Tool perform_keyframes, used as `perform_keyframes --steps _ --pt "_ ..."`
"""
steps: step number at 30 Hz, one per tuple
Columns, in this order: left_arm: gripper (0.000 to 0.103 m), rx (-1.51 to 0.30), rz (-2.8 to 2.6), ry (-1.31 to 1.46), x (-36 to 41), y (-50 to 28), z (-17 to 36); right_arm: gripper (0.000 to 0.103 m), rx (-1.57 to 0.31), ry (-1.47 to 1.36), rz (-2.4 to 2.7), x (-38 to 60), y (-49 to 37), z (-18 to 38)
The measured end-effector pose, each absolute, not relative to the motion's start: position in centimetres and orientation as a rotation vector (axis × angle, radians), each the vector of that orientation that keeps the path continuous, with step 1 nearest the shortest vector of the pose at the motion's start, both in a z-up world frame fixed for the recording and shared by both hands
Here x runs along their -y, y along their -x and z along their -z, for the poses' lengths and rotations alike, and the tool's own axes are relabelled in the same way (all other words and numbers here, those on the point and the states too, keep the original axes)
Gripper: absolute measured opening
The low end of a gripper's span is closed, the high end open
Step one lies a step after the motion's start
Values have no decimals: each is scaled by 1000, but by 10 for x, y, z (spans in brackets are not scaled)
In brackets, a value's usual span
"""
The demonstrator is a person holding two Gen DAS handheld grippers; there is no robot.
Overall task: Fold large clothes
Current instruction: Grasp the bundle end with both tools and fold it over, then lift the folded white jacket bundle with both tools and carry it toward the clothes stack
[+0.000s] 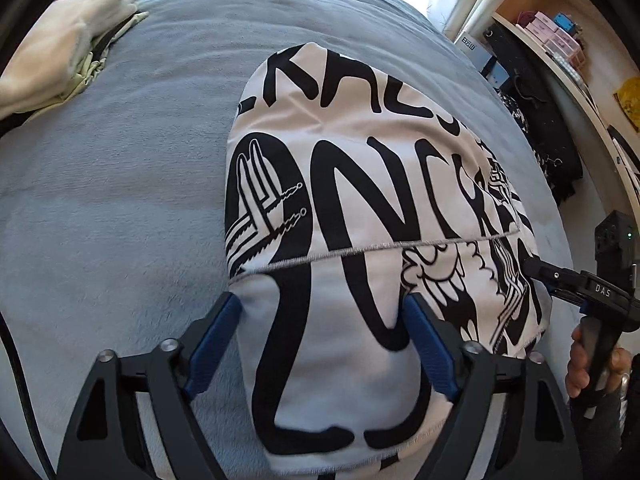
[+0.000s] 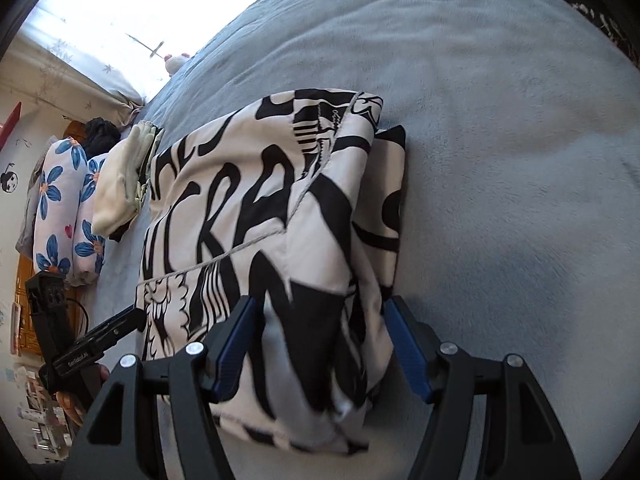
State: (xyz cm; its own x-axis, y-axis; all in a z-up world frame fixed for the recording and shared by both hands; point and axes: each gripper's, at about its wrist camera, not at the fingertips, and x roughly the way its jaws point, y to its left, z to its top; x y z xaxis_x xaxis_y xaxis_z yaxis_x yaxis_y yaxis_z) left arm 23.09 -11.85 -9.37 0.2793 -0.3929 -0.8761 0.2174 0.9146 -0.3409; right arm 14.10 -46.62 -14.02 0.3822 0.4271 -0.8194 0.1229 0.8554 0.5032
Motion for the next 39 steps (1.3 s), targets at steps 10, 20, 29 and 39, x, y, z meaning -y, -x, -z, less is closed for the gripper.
perform_keyframes --steps 10,20,29,39 --pt "103 -1269 470 246 123 -251 122 81 -1195 -636 -300 470 -165 171" --pt "103 -1309 573 326 126 -268 145 85 -1167 -539 -381 450 -180 170" --pt "102 -1309 560 280 131 -271 140 57 -1179 -434 -325 427 -181 157" --pt "60 -1128 535 145 141 -243 87 26 -1084 -237 -232 379 -162 102"
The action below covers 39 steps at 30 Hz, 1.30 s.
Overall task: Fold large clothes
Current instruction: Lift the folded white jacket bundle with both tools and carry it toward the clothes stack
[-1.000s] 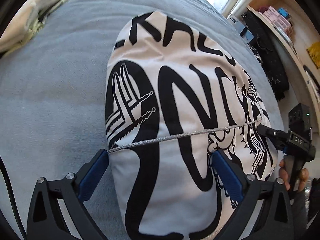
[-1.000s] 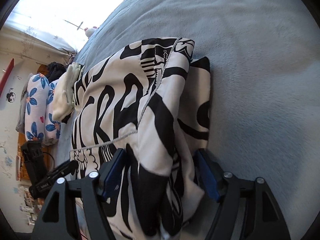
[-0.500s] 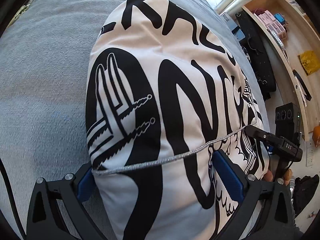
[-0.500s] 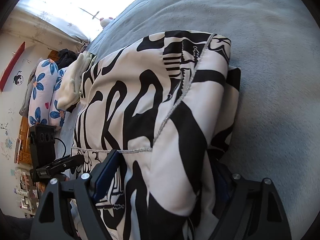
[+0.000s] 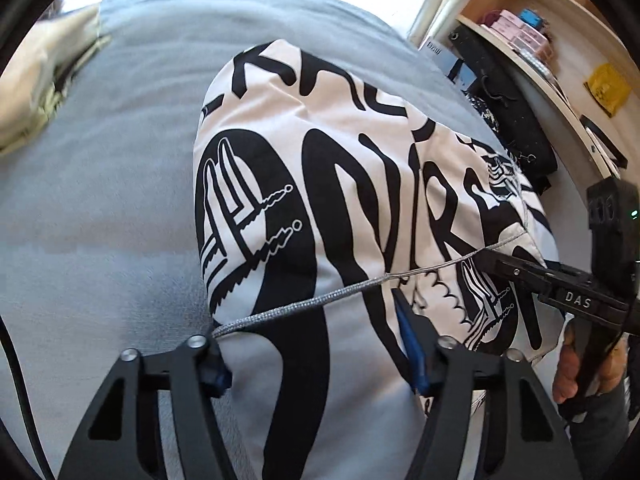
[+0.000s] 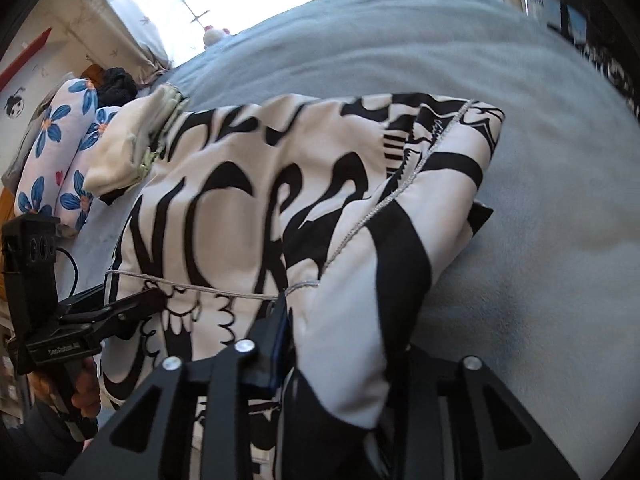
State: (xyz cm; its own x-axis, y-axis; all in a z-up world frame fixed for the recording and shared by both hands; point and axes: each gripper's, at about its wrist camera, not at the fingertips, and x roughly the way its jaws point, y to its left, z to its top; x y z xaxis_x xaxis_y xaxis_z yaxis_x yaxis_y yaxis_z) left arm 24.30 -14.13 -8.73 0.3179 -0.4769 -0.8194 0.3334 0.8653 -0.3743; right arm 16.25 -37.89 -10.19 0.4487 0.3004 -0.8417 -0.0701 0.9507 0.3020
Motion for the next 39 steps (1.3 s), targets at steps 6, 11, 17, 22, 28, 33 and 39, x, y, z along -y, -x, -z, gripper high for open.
perform_keyframes --steps 6,11,17,22,28,33,39 --pt "57 -1104 511 112 129 -231 63 22 -1049 -198 -262 344 -145 74" --pt "57 -1093 485 116 132 -230 59 22 -1031 -196 -306 310 -135 57" --pt "57 -1070 439 123 127 -224 53 22 -1004 -157 -367 248 -129 32" --pt "57 -1046 397 120 124 -220 48 22 -978 -156 -436 188 -129 12" --pt "57 -1020 336 112 74 -237 45 22 -958 -158 -506 114 -145 -8" --pt "57 -992 292 95 2 -263 23 21 -936 -160 -562 52 -178 -25" --pt "57 -943 243 81 -62 -327 0 21 -886 -162 -600 -5 -242 -45"
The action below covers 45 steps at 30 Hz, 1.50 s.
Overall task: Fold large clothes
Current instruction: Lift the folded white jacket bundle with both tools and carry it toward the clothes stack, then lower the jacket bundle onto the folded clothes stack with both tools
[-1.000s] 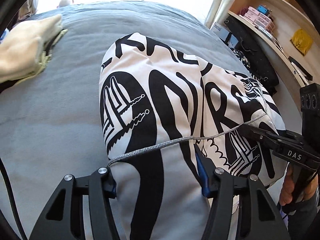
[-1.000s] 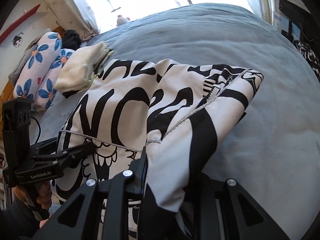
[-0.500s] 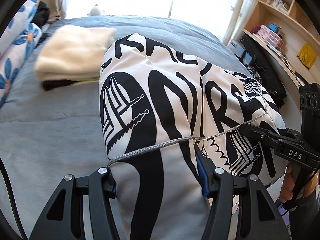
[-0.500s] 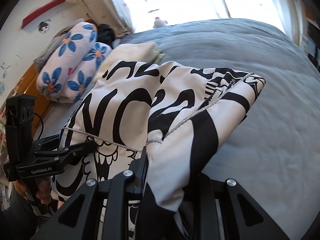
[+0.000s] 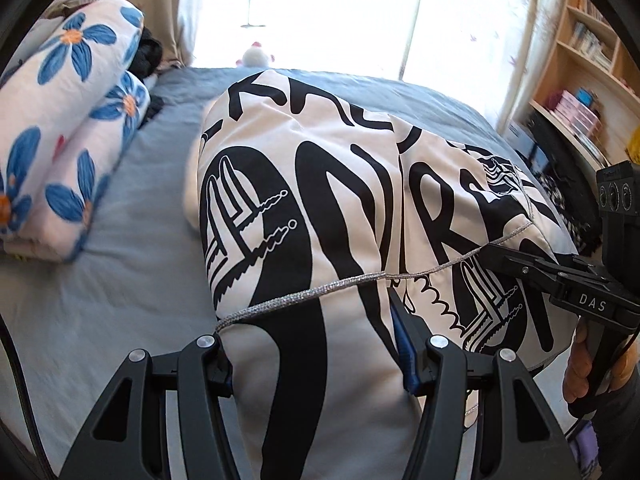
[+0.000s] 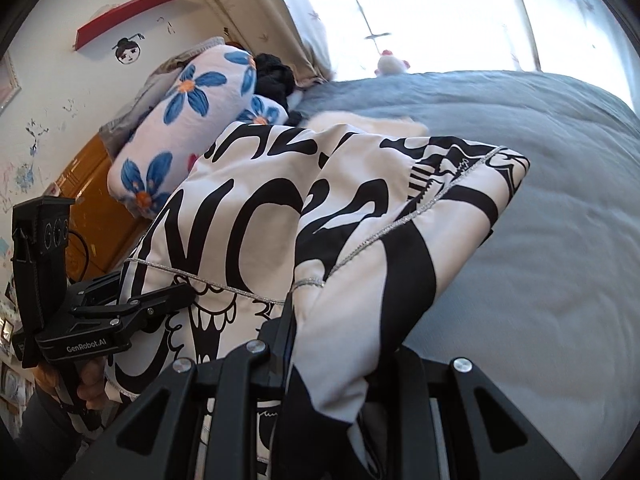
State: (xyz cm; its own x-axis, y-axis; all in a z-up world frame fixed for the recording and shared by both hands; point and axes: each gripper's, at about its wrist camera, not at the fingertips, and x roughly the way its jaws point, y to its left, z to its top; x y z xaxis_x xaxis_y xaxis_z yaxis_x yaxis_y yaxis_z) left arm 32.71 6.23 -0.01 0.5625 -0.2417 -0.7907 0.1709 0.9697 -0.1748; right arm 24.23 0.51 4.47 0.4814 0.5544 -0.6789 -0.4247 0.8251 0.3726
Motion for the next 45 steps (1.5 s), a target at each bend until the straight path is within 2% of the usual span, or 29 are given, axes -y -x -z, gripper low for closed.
perform_keyframes --steps 6,11,18,20,22,24,29,31,33,35,37,38,39,40,42,45 --pt "57 -891 240 16 -88 -429 -10 21 -827 -182 -594 -39 -327 -51" --pt "57 -866 237 -37 -90 -521 2 22 -781 -226 -551 -57 -406 -36" --pt "59 -930 199 -46 -101 -627 51 22 -812 -425 -543 -65 -501 32" --pt "65 -965 162 -48 -107 -646 80 23 -853 -440 -518 -68 -518 63" --pt "85 -964 112 -51 -113 -654 105 30 -832 -416 -505 -67 -523 86" --pt "95 -948 96 -21 -121 -656 118 39 -817 -398 -518 -64 -521 93" --pt "97 -937 110 23 -134 -649 122 47 -878 -342 -535 -60 -516 82" --pt "97 -925 86 -7 -133 -642 115 48 -892 -286 -500 -56 -509 71" --pt "94 -898 53 -57 -130 -632 101 48 -872 -247 -478 -49 -500 59" --pt "87 -861 31 -87 -124 -616 84 48 -822 -237 -480 -40 -488 44" --pt "63 -844 31 -75 -124 -606 69 48 -775 -228 -471 -36 -478 32" --pt "56 -840 41 -62 -125 -602 63 48 -760 -224 -468 -36 -476 28" --pt "43 -836 44 -51 -126 -599 59 46 -744 -225 -468 -36 -472 24" --pt "34 -837 38 -50 -123 -595 55 43 -724 -227 -462 -37 -469 21" --pt "26 -845 42 -59 -119 -592 55 24 -727 -231 -479 -45 -469 22" --pt "23 -887 29 -109 -109 -593 70 19 -800 -212 -481 -61 -475 38"
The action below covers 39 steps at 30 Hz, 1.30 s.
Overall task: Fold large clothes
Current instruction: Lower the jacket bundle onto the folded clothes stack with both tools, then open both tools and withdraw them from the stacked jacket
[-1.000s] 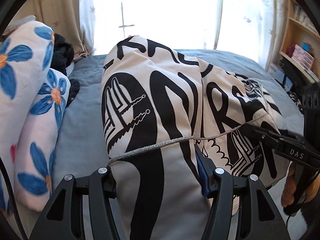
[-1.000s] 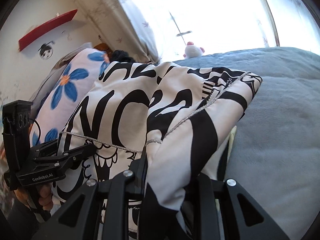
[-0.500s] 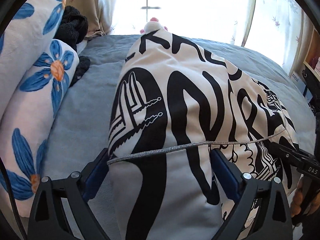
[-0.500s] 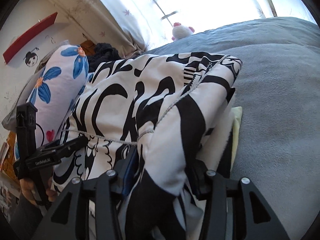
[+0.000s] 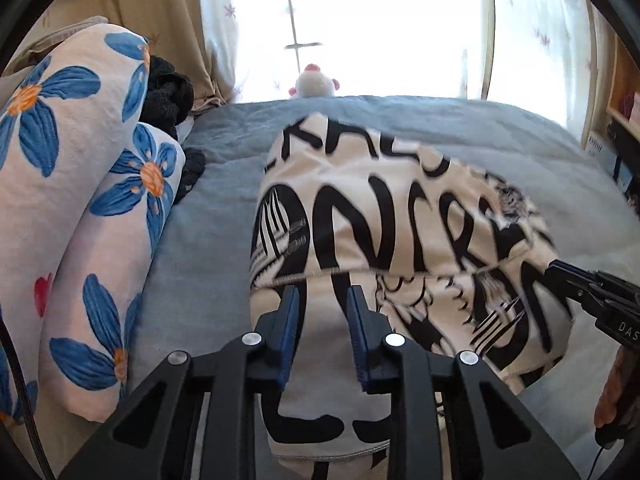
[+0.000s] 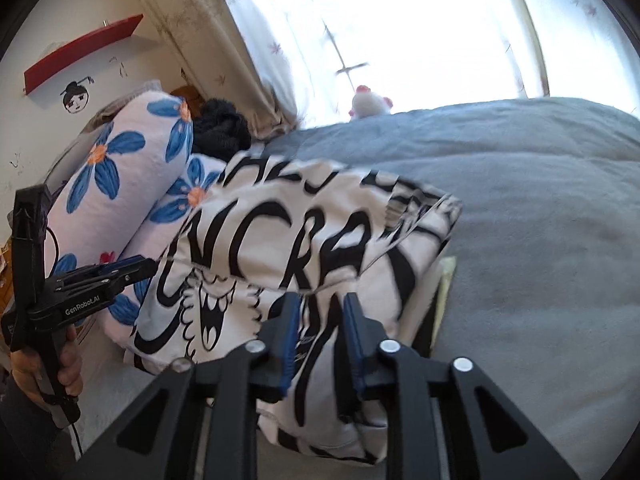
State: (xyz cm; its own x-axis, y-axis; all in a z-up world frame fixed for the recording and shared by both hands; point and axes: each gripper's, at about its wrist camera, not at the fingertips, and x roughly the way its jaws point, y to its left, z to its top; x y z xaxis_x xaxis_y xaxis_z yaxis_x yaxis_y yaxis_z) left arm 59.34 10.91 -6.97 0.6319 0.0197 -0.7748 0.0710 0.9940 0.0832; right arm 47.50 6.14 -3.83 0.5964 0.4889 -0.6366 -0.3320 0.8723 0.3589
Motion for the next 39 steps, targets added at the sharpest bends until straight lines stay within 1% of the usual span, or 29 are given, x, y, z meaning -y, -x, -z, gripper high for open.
perform_keyframes --steps 1,3,4,9,13,14,16,17,18,19,20,21,22,26,28,29,30,36,39 --pt "23 -890 21 -127 -106 -592 73 17 -814 -193 -455 -66 -477 43" --pt "23 -887 -1 -160 -103 -591 80 2 -824 -159 -394 -68 -482 51" --pt "24 -893 -11 -166 -104 -593 83 0 -835 -153 -368 -66 -485 56" --pt "25 -916 -45 -185 -103 -596 97 0 -865 -179 -376 -57 -490 66" --pt "25 -917 -69 -173 -101 -593 95 0 -880 -159 -372 -57 -485 60" --pt "27 -917 -72 -164 -101 -592 92 0 -884 -167 -375 -54 -482 58" --pt "35 -921 -86 -145 -100 -585 85 3 -891 -195 -387 -47 -474 52" --pt "37 -924 -82 -132 -100 -580 82 3 -894 -201 -387 -44 -471 50" --pt "41 -927 -70 -113 -100 -573 77 3 -898 -204 -390 -42 -466 46" --pt "49 -929 -58 -99 -100 -568 73 3 -906 -196 -394 -39 -459 39" --pt "53 -928 -49 -88 -99 -561 68 3 -911 -185 -392 -39 -453 35" --pt "60 -918 -50 -86 -96 -551 61 3 -918 -173 -392 -36 -445 28" --pt "63 -908 -50 -94 -93 -544 54 3 -923 -169 -398 -33 -437 20" --pt "68 -886 -30 -119 -74 -511 26 3 -910 -150 -401 -18 -404 -15" --pt "80 -876 -20 -109 -66 -493 12 3 -909 -128 -398 -13 -388 -32" --pt "83 -872 -20 -101 -61 -484 6 3 -910 -107 -387 -10 -379 -41" --pt "85 -866 -16 -94 -55 -472 -1 3 -914 -87 -372 -7 -371 -47" --pt "85 -873 18 -108 -24 -420 -19 3 -952 -45 -344 15 -322 -74" --pt "87 -883 35 -107 -9 -393 -27 4 -957 -14 -330 27 -295 -86"
